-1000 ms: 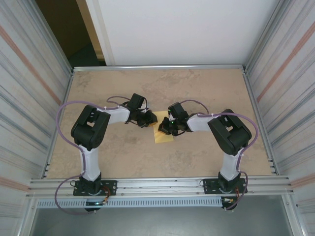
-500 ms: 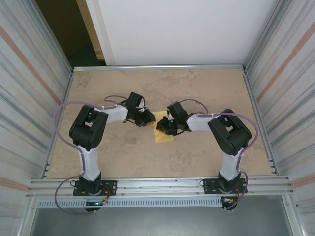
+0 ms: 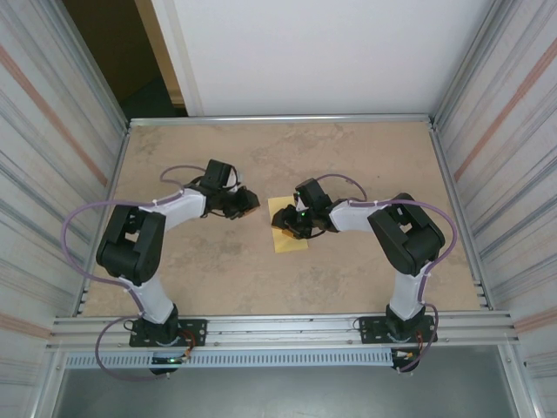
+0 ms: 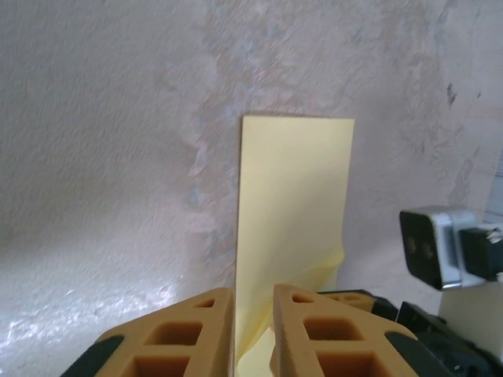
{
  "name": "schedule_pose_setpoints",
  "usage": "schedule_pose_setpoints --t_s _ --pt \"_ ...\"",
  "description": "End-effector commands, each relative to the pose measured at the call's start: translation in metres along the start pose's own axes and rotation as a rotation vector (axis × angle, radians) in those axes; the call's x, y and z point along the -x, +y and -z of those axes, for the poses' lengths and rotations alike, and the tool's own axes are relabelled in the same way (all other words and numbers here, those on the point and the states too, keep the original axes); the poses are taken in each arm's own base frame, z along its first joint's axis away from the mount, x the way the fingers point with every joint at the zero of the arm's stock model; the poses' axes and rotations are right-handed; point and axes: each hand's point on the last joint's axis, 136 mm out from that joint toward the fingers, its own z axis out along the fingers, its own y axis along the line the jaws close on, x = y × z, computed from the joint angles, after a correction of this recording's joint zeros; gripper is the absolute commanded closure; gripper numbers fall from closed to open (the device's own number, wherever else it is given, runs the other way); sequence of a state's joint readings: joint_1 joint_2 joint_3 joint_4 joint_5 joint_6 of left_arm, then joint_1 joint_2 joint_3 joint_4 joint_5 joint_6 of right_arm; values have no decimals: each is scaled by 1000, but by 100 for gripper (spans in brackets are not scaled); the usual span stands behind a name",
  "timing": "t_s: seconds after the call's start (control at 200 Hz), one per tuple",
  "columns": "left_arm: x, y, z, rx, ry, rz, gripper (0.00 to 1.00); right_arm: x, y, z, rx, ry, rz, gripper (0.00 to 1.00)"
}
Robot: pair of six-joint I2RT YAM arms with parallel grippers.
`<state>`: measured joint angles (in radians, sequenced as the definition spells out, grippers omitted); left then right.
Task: Fold a paper plane with a square sheet of paper (pick it up from the middle)
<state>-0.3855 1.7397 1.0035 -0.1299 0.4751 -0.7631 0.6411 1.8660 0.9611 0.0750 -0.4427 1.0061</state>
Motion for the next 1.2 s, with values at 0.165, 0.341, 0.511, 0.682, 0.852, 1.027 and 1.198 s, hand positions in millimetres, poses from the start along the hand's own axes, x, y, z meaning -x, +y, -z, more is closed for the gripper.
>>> schedule_pose_setpoints --t_s 0.165,0.341,0.511,0.682,0.852,1.027,1.198 --pt "-24 -31 -14 -78 66 -92 83 -7 -26 -4 -111 19 12 71" --pt "-38 -33 -23 -80 96 -104 89 -8 -33 -3 -149 20 4 85" --pt "-58 -30 -33 -53 143 -138 94 -9 -36 -5 -161 26 -5 95" --pt "-68 -21 -42 -9 176 -144 100 -9 -37 -5 -165 27 -9 96" --pt "-69 -14 -48 23 192 -143 100 -8 -33 -3 -150 19 -6 97" --pt "-71 -5 -54 55 208 -135 100 -6 -21 3 -112 6 11 97" --pt "-72 0 -58 70 219 -126 100 -1 -1 14 -70 -14 44 93"
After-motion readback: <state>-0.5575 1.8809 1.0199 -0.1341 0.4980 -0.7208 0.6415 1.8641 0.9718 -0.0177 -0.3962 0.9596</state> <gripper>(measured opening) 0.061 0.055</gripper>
